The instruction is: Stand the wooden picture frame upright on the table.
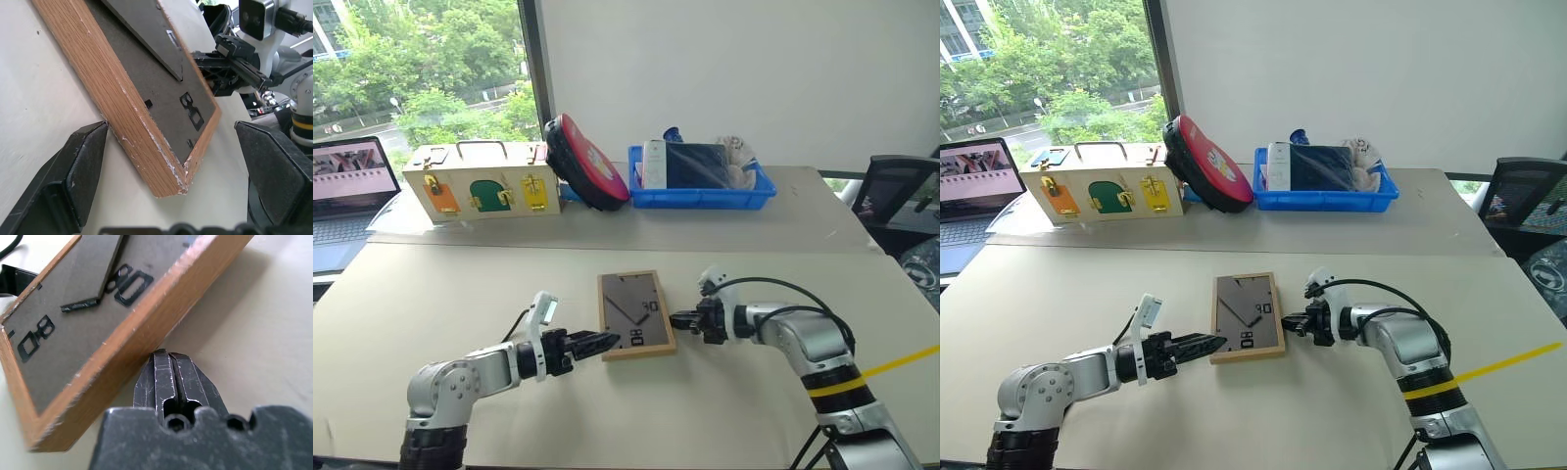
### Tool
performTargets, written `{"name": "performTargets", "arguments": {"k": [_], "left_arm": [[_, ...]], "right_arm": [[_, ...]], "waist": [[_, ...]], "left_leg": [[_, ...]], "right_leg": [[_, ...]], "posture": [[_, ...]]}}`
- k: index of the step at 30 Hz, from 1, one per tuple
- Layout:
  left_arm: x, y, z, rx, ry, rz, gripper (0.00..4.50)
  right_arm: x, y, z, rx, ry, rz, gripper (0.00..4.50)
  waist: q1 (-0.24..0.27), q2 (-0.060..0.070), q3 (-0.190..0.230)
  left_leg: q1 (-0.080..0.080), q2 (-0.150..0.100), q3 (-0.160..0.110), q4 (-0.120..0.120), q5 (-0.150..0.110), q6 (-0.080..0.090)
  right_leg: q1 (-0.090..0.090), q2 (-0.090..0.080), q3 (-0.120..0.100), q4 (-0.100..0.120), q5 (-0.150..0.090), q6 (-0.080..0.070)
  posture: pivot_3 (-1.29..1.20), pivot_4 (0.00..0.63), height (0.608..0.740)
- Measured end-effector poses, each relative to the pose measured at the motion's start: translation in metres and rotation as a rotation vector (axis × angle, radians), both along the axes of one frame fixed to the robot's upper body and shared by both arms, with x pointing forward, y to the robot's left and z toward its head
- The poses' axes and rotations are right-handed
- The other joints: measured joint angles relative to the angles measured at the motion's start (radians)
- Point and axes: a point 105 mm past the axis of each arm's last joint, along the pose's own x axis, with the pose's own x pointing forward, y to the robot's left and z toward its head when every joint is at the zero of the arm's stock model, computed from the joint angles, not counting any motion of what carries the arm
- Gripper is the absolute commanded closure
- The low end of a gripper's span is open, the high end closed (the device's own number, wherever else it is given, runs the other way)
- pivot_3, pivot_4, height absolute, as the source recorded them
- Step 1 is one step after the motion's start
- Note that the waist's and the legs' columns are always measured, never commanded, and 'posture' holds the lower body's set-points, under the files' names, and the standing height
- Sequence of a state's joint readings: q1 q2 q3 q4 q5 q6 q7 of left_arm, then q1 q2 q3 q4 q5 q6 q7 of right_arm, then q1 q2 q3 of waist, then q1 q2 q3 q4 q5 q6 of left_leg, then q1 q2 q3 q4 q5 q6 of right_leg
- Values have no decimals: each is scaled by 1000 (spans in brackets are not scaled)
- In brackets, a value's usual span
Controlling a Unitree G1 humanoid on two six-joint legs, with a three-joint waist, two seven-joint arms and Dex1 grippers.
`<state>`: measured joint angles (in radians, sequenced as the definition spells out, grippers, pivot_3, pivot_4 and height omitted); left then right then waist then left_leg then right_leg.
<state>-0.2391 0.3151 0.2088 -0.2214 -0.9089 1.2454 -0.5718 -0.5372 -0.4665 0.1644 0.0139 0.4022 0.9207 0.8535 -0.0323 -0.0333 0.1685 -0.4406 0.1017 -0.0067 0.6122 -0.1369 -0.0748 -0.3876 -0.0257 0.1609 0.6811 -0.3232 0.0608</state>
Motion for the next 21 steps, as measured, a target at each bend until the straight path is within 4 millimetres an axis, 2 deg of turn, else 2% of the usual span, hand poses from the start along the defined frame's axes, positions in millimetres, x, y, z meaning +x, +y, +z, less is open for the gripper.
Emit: {"name": "performTargets", "arguments": {"k": [3,13,16,18,21], "left_arm": [[1,-5,0,-6,8,7,23],[6,-11,2,-48,48,20,23],[8,-10,1,-61,61,36,744],[9,-9,-1,-68,77,47,1469],[9,-7,3,-96,74,53,2314]], "right_arm": [[-7,14,3,27,-3,59,4500],[-7,14,2,24,-2,57,4500],[-7,12,2,16,-2,55,4500],[-6,10,1,8,-2,50,4500],[-7,8,-2,-1,2,43,4500]], "waist": [[4,0,0],[4,0,0],[3,0,0],[-2,0,0],[-10,0,0]], "left_leg": [[0,0,0,0,0,0],[0,-1,0,-1,0,0],[0,-1,0,-1,0,0],[-1,-1,0,-2,0,0],[-1,0,0,-3,0,0]], "right_leg": [[0,0,0,0,0,0],[0,0,0,-1,0,0],[0,0,0,-1,0,0],[-1,0,0,-1,0,0],[-1,0,0,-1,0,0]], "posture": [[0,150,719],[0,150,719],[0,150,719],[0,150,719],[0,150,719]]}}
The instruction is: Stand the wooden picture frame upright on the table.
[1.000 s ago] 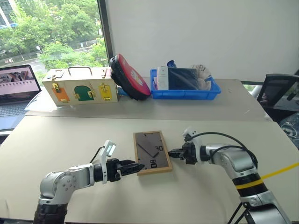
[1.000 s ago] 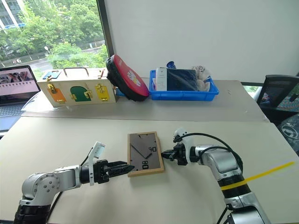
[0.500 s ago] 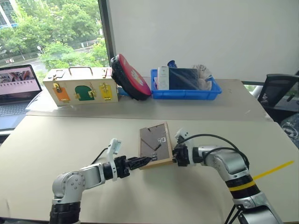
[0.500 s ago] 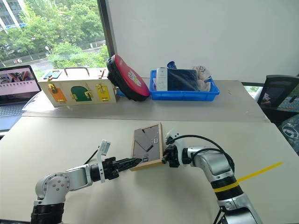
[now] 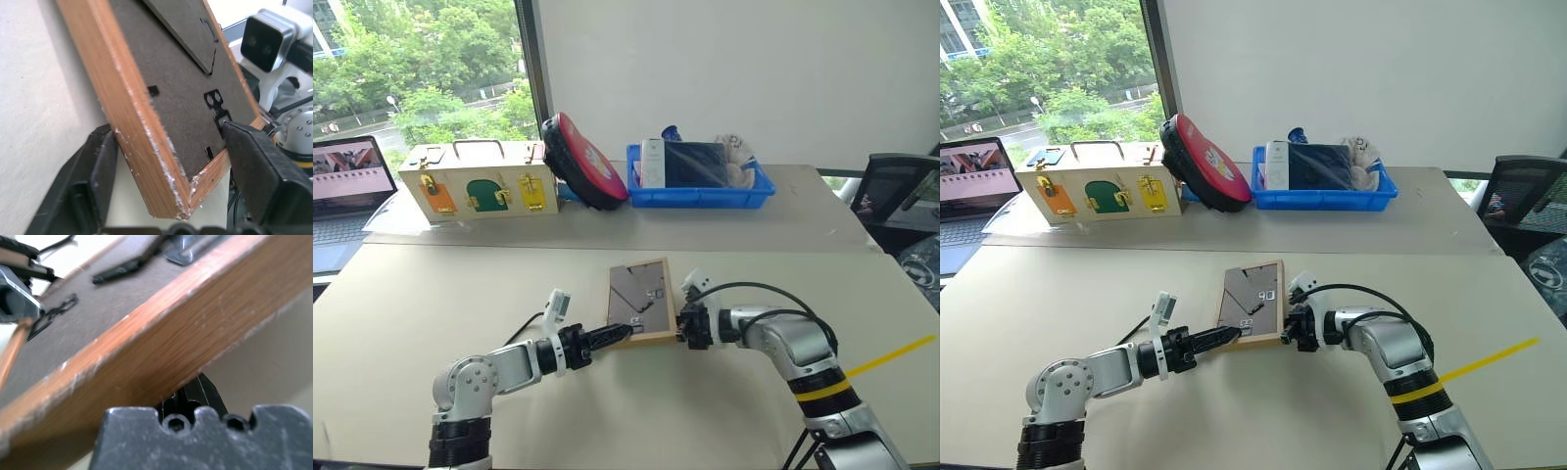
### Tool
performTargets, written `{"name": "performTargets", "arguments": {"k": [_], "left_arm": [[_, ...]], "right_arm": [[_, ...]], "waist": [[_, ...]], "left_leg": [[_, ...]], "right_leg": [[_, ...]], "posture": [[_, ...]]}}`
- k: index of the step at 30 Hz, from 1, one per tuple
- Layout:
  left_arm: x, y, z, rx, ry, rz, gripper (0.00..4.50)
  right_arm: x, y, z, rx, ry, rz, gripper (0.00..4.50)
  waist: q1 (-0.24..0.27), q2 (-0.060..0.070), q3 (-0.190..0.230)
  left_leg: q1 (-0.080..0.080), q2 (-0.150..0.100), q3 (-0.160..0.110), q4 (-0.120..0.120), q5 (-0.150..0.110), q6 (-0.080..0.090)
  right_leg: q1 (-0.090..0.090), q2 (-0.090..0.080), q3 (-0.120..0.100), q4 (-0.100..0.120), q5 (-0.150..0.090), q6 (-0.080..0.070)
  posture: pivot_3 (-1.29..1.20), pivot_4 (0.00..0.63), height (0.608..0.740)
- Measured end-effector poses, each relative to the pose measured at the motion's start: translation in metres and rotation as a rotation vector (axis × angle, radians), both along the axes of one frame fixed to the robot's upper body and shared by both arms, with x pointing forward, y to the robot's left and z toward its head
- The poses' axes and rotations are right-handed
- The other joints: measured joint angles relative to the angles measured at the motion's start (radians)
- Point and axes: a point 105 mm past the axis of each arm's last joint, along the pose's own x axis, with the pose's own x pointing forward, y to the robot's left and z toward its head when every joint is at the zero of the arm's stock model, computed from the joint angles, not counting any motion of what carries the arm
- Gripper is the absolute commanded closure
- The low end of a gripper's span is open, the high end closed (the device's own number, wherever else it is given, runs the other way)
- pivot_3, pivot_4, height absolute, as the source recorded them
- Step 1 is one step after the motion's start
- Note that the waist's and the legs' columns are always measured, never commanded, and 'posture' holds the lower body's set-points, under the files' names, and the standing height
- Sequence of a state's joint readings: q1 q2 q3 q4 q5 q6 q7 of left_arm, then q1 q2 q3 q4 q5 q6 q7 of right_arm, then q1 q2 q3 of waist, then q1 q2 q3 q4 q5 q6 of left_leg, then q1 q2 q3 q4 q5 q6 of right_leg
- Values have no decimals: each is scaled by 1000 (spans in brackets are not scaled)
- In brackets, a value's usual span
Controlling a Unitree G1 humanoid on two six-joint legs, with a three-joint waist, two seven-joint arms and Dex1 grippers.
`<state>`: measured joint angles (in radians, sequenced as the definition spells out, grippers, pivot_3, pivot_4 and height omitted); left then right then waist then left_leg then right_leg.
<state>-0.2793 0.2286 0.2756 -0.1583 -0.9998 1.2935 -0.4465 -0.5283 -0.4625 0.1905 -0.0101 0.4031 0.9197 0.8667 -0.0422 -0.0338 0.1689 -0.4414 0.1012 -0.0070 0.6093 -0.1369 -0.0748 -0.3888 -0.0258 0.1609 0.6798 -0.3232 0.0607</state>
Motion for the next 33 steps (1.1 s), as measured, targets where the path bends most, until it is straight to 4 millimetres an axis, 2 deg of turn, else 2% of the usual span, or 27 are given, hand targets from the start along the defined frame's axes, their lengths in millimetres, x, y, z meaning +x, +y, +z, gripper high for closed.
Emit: {"name": "performTargets", "arguments": {"k": [2,5,18,25,33], "left_arm": [[1,2,8,-40,-19,3,2950],[2,3,15,-73,-36,5,3279],[3,5,20,-142,-16,34,3312],[-1,14,35,-195,-20,28,3368],[-3,16,41,-246,-13,40,3377]], "right_arm": [[0,-1,0,-5,-3,-2,4500],[1,-3,0,-11,-7,-5,4500],[2,-2,0,-20,-30,2,4500],[4,-5,1,-24,-43,-2,4500],[6,-7,2,-22,-53,-6,4500]], "waist": [[-1,0,0],[0,0,0],[-2,0,0],[-3,-1,0],[-2,-1,1]], "left_leg": [[0,0,0,0,0,0],[0,0,0,1,0,0],[0,0,0,1,0,0],[0,0,0,-1,0,0],[0,0,0,-1,0,0]], "right_leg": [[0,0,0,0,0,0],[1,0,0,0,0,0],[0,0,0,0,0,0],[0,0,0,-1,0,0],[-1,0,0,-2,0,0]], "posture": [[0,150,719],[0,150,719],[0,150,719],[0,150,719],[0,150,719]]}}
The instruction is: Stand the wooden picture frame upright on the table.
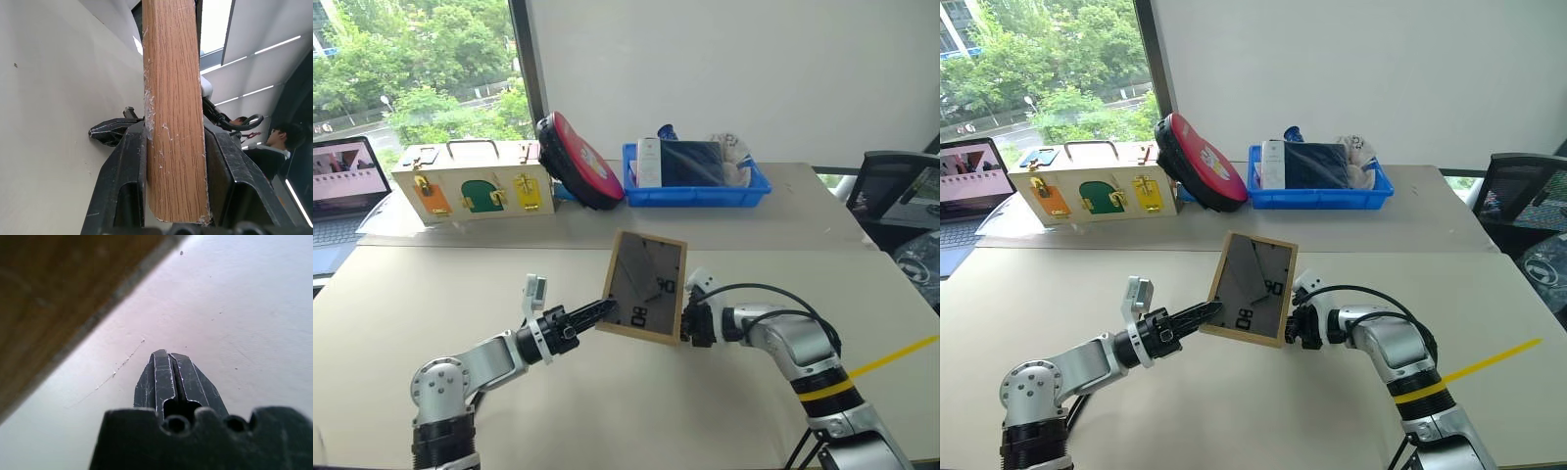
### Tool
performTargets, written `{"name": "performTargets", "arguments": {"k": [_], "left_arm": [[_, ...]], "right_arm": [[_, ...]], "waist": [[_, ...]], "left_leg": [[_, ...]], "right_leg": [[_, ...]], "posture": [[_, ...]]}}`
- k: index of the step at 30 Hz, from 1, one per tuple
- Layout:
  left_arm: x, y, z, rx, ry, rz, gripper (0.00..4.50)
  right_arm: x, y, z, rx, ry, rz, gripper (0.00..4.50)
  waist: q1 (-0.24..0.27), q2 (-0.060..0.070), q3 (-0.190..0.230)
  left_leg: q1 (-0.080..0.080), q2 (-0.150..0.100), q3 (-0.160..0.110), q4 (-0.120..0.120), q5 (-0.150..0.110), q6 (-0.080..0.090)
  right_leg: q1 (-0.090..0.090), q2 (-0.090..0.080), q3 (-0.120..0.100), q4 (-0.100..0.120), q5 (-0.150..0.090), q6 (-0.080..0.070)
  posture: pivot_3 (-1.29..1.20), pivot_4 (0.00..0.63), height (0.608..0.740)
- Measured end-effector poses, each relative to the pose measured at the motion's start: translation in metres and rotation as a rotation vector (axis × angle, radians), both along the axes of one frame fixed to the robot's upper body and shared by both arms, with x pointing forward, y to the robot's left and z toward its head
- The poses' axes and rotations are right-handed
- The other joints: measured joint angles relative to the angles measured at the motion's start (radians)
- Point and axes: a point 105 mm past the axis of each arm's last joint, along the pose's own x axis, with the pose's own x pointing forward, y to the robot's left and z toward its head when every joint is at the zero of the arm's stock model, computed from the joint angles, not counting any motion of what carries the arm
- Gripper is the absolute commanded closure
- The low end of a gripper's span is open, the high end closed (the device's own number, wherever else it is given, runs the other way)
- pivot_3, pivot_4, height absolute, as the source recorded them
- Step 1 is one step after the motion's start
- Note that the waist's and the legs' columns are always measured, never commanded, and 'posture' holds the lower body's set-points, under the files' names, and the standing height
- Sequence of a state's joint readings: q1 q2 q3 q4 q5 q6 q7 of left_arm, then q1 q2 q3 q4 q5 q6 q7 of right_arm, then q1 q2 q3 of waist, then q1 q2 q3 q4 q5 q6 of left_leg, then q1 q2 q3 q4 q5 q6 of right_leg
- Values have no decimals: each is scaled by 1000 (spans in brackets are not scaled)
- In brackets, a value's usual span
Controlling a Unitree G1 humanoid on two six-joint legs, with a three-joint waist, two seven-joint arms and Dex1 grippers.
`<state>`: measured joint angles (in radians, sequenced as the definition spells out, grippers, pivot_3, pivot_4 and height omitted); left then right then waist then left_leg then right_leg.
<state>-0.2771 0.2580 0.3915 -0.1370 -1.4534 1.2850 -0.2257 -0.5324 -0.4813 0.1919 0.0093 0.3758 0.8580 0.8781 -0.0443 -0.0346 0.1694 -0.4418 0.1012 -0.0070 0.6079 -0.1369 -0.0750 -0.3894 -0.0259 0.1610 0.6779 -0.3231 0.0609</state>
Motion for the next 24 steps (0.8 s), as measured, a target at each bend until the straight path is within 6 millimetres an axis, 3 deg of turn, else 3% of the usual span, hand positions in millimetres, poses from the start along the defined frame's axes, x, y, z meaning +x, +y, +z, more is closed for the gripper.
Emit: {"name": "performTargets", "arguments": {"k": [3,7,11,13,16,20,24], "left_arm": [[3,10,2,-1,3,30,3377],[6,37,3,11,4,116,3377],[4,36,-2,18,17,108,3377],[3,29,-8,29,25,85,3377],[1,18,-12,28,34,48,3377],[-1,8,-13,31,30,7,3377],[-2,2,-14,46,21,-6,3377]], "right_arm": [[3,-15,4,-20,-13,-33,4500],[9,-65,38,28,-28,-149,4500],[5,-71,70,105,-48,-121,4500],[-8,-59,105,181,-70,3,3910],[-22,-35,137,226,-135,148,3008],[-25,3,136,282,-100,226,1671],[-24,23,123,278,-29,263,267]], "waist": [[1,0,0],[1,0,0],[-1,0,0],[-4,0,1],[-3,0,1],[-1,0,1],[6,0,1]], "left_leg": [[0,0,0,0,0,0],[-2,0,0,-1,0,0],[-2,0,0,-2,0,0],[-2,0,0,-3,0,0],[-2,0,0,-3,0,0],[-3,0,0,-2,0,0],[-5,0,0,-2,0,0]], "right_leg": [[0,0,0,0,0,0],[-1,0,0,-3,0,0],[0,0,0,-5,0,0],[-1,0,0,-5,0,0],[-1,0,0,-5,0,0],[-2,0,0,-6,0,0],[-3,-1,0,-6,1,0]], "posture": [[0,150,719],[0,150,719],[0,150,719],[0,150,719],[0,150,719],[0,150,719],[0,150,719]]}}
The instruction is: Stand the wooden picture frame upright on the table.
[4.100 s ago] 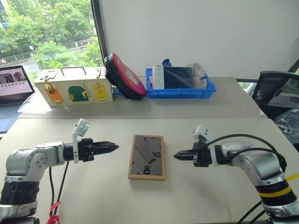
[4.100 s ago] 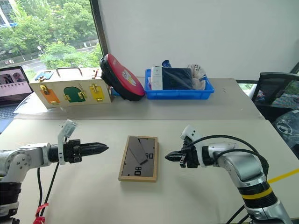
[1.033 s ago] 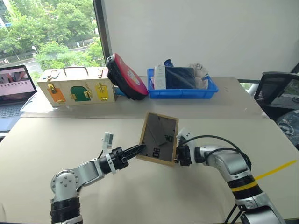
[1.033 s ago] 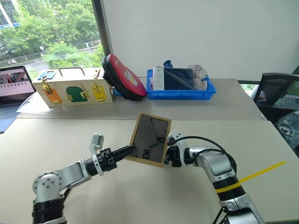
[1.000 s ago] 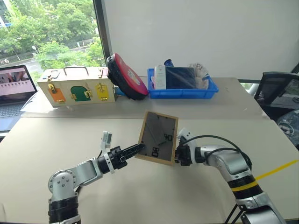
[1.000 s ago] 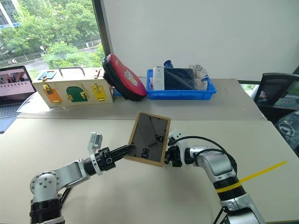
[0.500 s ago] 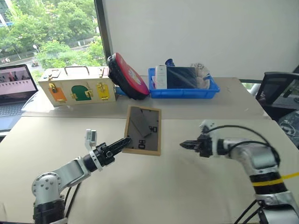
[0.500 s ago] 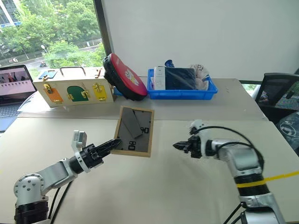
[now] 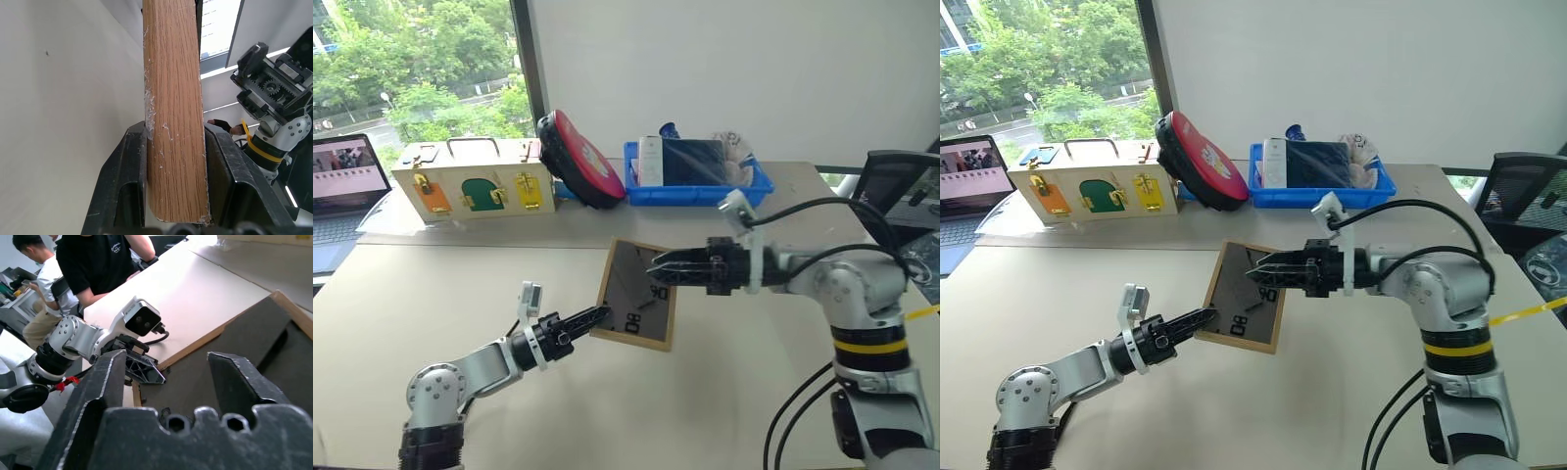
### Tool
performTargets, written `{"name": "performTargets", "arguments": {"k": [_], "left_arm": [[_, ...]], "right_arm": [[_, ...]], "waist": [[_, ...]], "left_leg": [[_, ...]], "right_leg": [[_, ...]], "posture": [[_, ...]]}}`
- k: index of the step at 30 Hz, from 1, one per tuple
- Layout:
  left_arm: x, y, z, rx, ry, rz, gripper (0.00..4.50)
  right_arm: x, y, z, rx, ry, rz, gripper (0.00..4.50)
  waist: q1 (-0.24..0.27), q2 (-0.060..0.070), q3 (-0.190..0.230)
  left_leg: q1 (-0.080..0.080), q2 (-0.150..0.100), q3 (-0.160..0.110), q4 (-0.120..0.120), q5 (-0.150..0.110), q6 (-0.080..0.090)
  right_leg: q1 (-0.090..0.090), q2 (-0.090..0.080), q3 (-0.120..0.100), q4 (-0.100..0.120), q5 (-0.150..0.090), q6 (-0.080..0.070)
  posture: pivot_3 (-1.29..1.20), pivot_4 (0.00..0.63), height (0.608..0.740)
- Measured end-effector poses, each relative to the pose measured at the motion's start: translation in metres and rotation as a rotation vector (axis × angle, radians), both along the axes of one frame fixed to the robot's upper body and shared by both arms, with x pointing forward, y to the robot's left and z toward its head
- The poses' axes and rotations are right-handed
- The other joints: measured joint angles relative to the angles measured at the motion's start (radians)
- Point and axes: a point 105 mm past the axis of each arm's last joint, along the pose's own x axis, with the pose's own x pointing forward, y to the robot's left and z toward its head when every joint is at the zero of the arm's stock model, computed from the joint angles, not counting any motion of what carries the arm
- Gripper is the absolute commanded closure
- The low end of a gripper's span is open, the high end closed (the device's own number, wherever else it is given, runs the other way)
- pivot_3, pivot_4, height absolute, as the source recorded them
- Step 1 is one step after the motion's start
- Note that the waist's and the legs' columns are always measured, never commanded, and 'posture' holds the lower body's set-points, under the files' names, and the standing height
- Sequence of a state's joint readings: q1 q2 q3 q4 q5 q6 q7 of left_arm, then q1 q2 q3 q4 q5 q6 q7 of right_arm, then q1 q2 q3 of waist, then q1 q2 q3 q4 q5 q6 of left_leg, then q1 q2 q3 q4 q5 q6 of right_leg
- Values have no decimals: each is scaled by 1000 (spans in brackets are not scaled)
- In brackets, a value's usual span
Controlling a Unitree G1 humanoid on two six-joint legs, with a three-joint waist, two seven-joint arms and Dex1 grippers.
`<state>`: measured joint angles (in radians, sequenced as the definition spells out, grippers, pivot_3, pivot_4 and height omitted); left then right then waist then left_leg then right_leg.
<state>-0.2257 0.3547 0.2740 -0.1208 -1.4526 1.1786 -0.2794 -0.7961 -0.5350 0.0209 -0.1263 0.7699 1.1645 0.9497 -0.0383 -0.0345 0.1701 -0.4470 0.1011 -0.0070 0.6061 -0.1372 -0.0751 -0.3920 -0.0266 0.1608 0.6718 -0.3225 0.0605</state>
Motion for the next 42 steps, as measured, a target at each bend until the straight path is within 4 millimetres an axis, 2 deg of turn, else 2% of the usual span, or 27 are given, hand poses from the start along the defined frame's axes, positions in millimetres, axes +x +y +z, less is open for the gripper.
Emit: {"name": "performTargets", "arguments": {"k": [1,6,9,17,24,32,34,36,42], "left_arm": [[0,-1,0,1,-2,-2,3377],[-3,-5,-3,26,-9,-8,3377],[-2,-5,-4,27,-12,-3,3377],[0,-7,-5,18,-19,26,3377],[1,-9,-2,9,-34,19,3377],[0,-12,4,-10,-60,-5,3377],[1,-12,4,-4,-58,-1,3377],[1,-11,4,0,-58,2,3377],[4,-4,0,-3,-40,21,3377]], "right_arm": [[0,3,-2,-9,7,9,19],[35,5,-14,-70,-8,-113,19],[42,0,-13,-93,-32,-130,19],[34,6,-19,-114,-25,-53,19],[-6,14,-27,-120,-15,153,19],[-10,4,-16,-99,-99,172,19],[-7,-3,-16,-117,-132,146,19],[-2,-19,-17,-173,-181,100,19],[26,-101,9,-395,-367,-162,19]], "waist": [[0,0,0],[-4,0,0],[-4,0,0],[-5,0,0],[-1,0,0],[-4,0,0],[-4,0,0],[-2,0,0],[1,0,0]], "left_leg": [[0,0,0,0,0,0],[0,0,0,0,0,0],[0,0,0,-1,0,0],[0,0,0,-1,0,0],[-1,0,0,0,0,0],[0,0,0,0,0,0],[-1,0,0,0,0,0],[-1,0,0,0,0,0],[0,0,0,-1,0,0]], "right_leg": [[0,0,0,0,0,0],[-1,0,0,0,0,0],[-1,0,0,0,0,0],[-1,0,0,0,0,-1],[-1,0,0,0,0,0],[-1,0,0,0,0,0],[-1,0,0,0,0,0],[-1,0,0,0,0,0],[-1,0,0,-2,0,0]], "posture": [[0,150,719],[0,150,719],[0,150,719],[0,150,719],[0,150,719],[0,150,719],[0,150,719],[0,150,719],[0,150,719]]}}
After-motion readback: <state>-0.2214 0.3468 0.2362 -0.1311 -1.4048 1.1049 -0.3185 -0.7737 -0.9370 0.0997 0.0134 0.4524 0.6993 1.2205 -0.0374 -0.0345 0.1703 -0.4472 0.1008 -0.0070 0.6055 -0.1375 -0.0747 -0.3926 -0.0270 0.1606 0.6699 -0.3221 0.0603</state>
